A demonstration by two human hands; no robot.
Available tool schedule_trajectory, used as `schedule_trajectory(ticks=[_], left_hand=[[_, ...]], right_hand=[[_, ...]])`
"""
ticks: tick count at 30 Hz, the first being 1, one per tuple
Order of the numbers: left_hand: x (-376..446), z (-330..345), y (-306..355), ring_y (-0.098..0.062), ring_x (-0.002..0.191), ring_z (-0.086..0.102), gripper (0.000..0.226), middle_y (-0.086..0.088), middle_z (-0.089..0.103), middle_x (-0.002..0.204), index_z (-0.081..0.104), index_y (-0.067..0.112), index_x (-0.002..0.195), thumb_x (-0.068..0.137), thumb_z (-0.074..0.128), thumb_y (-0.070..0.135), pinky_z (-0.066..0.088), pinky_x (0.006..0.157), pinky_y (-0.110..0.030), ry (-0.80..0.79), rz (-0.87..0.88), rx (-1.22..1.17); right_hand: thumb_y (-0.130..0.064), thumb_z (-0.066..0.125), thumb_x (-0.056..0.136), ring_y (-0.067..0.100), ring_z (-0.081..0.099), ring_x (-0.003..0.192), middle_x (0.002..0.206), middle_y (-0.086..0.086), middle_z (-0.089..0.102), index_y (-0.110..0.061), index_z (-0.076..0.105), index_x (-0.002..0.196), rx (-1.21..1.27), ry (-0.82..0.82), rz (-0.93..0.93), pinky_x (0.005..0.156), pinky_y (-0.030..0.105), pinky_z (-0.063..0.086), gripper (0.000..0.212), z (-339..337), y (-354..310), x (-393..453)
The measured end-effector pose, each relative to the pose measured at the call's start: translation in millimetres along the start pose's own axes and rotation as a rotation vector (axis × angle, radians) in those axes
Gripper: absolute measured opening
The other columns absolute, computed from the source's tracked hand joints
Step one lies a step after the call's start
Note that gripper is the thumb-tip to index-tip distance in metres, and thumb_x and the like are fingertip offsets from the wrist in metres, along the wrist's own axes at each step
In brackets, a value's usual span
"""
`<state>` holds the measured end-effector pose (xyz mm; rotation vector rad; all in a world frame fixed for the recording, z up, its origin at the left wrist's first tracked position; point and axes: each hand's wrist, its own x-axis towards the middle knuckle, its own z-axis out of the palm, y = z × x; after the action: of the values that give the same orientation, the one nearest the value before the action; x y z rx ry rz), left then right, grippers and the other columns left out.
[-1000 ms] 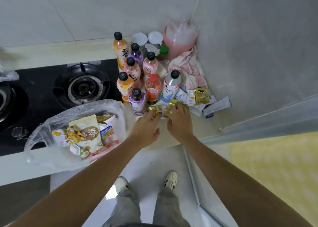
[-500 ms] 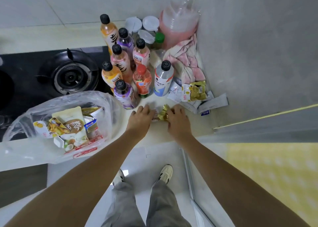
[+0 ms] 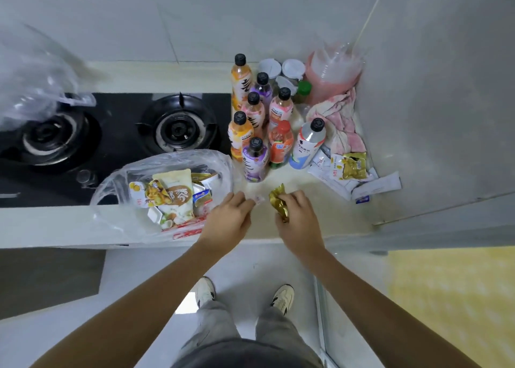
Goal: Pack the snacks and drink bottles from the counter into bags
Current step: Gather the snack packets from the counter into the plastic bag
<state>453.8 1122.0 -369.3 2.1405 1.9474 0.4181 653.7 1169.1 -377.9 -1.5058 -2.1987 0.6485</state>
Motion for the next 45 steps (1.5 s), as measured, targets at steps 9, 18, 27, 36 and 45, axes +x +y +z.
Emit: schedule_trajectory(ticks=[9,18,27,36,45], left_hand=[[-52.7,-71.4,-87.8,-0.023,0.098,0.052,0.018,0.002,0.055,0.098,0.067,0.018,0.112,0.095,0.062,0.023,0.045,0.053,-0.033,0.159,-0.195,-0.017],[-36.0,-76.4,-176.8,-0.026,0.107,0.048,0.02,-0.003,0.056,0.103,0.07,0.016,0.114,0.096,0.06,0.015,0.051,0.062,-0.039,0.02,-0.399,0.061],[-31.3,-62.4,-196.2,-0.024,0.12,0.044,0.04,-0.001,0.052,0.123,0.059,0.026,0.132,0.093,0.065,0.032,0.053,0.081,-0.04,-0.076,-0.446,0.013],[-45.1,-75.3,-178.1,-0.028,0.112,0.052,0.037,-0.004,0.055,0.123,0.061,0.018,0.124,0.091,0.064,0.034,0.05,0.088,-0.044,0.004,-0.347,0.097],[-29.3,-48.6,-90.4,-0.028,0.1,0.053,0.026,-0.002,0.056,0.106,0.063,0.017,0.108,0.088,0.057,0.032,0.051,0.071,-0.041,0.09,-0.11,0.032]], right_hand=[[-0.02,0.072,0.088,0.025,0.057,0.115,0.122,0.003,0.052,-0.014,0.064,0.122,0.082,-0.043,-0.212,0.088,0.038,0.055,0.035,48.4,-139.8,36.5],[-0.023,0.073,0.091,0.025,0.055,0.119,0.128,0.004,0.05,-0.014,0.058,0.134,-0.169,-0.204,-0.155,0.094,0.038,0.055,0.046,116.7,-200.8,91.1],[-0.044,0.077,0.087,0.029,0.047,0.127,0.133,0.009,0.048,-0.009,0.059,0.129,-0.424,-0.258,-0.086,0.104,0.042,0.049,0.057,139.6,-189.8,109.7],[-0.038,0.07,0.092,0.026,0.051,0.122,0.126,0.004,0.054,-0.016,0.062,0.123,-0.353,-0.113,-0.169,0.107,0.041,0.042,0.039,111.5,-190.3,93.0],[-0.027,0.059,0.089,0.029,0.052,0.122,0.129,0.007,0.055,-0.014,0.061,0.119,-0.263,-0.028,-0.063,0.094,0.044,0.051,0.032,54.1,-122.5,45.8]])
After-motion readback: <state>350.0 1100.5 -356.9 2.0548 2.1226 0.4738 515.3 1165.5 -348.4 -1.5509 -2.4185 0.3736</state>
